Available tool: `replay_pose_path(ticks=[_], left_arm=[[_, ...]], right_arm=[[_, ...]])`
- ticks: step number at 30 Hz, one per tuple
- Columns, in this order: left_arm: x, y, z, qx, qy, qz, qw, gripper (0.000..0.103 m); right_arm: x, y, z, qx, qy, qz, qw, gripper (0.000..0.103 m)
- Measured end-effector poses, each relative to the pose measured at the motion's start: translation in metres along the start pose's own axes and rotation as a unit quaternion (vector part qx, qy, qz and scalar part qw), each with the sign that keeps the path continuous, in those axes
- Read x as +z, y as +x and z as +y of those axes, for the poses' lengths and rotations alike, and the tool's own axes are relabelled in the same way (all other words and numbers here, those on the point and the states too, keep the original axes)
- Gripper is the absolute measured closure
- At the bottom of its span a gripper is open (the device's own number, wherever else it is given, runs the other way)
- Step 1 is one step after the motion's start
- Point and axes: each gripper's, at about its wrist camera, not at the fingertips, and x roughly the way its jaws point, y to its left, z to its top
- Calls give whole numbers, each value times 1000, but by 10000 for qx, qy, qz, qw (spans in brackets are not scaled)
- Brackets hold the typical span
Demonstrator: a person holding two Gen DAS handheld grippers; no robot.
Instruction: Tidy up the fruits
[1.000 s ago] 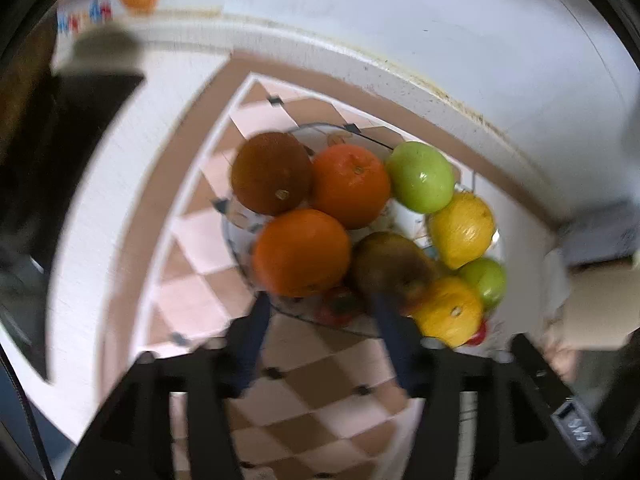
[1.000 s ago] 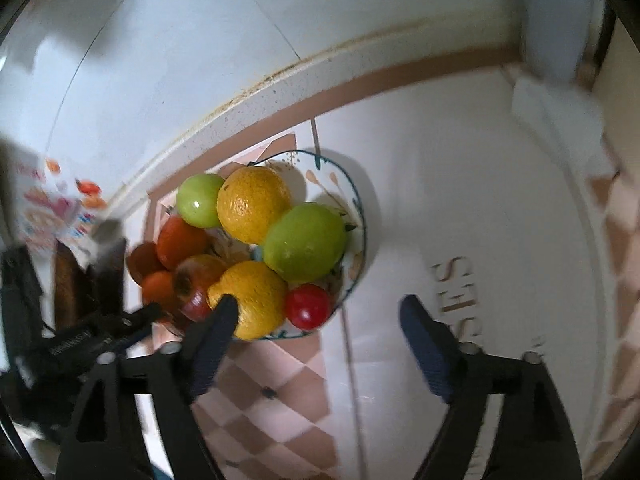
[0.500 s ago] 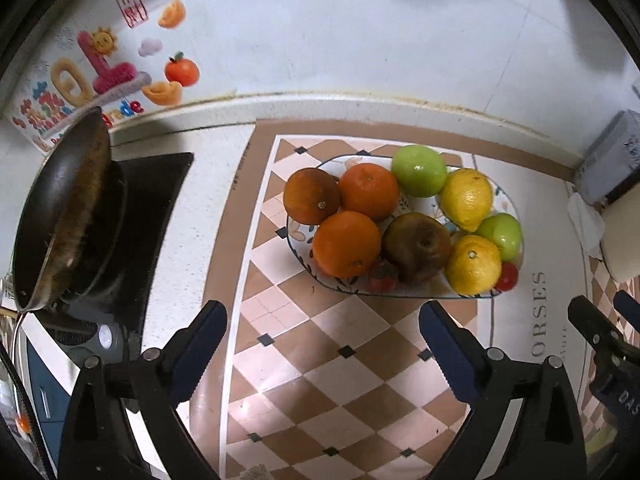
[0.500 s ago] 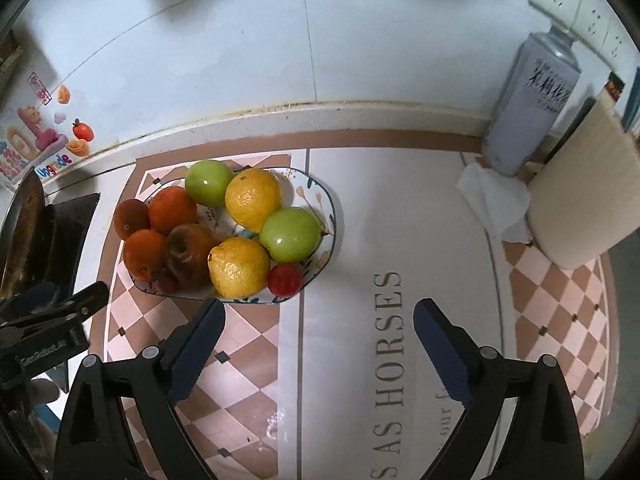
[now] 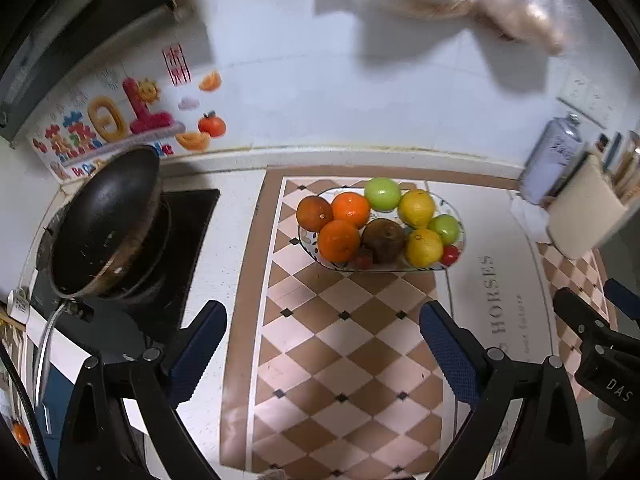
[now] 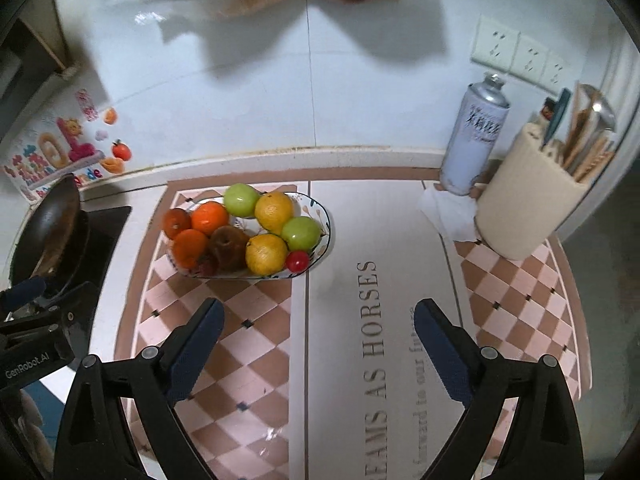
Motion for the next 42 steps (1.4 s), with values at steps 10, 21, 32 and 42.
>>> replay_pose_path(ticks=[10,21,32,42], left_arm=[[-41,-94,16,-236,113,-568,9980,4],[-90,-166,35,-396,176,-868,9953,4],[-110,-199,42,-432,-29,-968,9944,4],[-105,-192,35,-274,-182,-936,9951,4]], right_arm=[[-51,-119,12,24,86,-697,9975,5],[-110,-219,28,-9,202,-1142,9933,4],[-126,-269,33,42,59,-1359,9907,2],[-114,-259,27,257,-88,-1201,9924,2]])
